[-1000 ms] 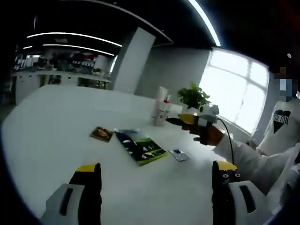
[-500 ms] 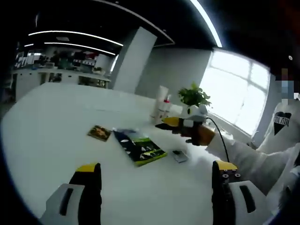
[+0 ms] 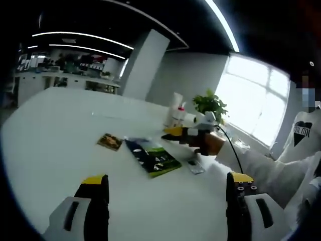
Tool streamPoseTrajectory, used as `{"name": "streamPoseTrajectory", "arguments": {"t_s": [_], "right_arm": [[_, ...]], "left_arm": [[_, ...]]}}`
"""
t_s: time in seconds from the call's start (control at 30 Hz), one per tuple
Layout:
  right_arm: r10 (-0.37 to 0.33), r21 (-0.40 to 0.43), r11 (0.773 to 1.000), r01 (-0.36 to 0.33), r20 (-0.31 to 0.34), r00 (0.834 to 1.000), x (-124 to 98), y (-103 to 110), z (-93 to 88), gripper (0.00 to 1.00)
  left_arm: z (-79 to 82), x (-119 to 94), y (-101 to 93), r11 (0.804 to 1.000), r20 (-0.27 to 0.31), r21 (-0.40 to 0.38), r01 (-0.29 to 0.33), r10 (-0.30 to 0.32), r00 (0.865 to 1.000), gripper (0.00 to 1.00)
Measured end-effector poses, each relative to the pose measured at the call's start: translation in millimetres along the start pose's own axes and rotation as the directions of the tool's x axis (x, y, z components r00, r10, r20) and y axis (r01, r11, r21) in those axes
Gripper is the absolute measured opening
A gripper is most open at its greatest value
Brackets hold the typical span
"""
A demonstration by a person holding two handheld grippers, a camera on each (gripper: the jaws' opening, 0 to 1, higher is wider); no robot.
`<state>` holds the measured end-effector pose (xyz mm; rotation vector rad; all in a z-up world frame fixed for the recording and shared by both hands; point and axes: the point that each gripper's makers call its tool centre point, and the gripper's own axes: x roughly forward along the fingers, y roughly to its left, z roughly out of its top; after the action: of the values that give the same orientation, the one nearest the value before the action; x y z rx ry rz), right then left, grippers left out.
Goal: Arrange the skincare products in the storage area until every visible bottle or jar stands upright without overlapping.
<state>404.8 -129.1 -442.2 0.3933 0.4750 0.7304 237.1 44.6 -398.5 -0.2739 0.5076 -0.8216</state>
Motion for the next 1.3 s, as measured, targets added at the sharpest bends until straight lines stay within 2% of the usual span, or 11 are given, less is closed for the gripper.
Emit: {"name": "streamPoseTrajectory", "arguments": {"t_s": [0.57, 0.73, 0.87, 1.07, 1.3], "right_arm": [[-0.004, -0.021, 1.000, 0.003, -0.029, 1.000, 16.2, 1.0, -0.1, 0.65], [-0.007, -0.043, 0.999, 0.005, -0.046, 0.999, 19.1, 0.4, -2.3, 0.60], [-0.040, -0.104, 0.994, 0.034, -0.063, 0.997, 20.6, -3.6, -5.5, 0.55], [-0.055, -0.151, 0.988, 0.043, -0.077, 0.995, 24.0, -2.5, -9.1, 0.50], [-0.068, -0.173, 0.984, 0.053, -0.080, 0.994, 26.2, -4.2, -9.9, 0.46]], "left_arm": [[0.6, -0.1, 0.3, 1.000, 0.005, 0.001, 0.010, -0.010, 1.000, 0.99], [0.2, -0.6, 1.2, 1.000, 0.006, -0.002, 0.006, -0.006, 1.000, 0.99], [0.7, -0.9, 1.9, 1.000, 0.007, -0.001, 0.003, -0.003, 1.000, 0.99], [0.4, -0.1, 1.0, 1.000, 0.008, 0.001, 0.006, -0.006, 1.000, 0.99], [-0.8, -0.9, 2.9, 1.000, 0.007, 0.000, 0.002, -0.002, 1.000, 0.98]]}}
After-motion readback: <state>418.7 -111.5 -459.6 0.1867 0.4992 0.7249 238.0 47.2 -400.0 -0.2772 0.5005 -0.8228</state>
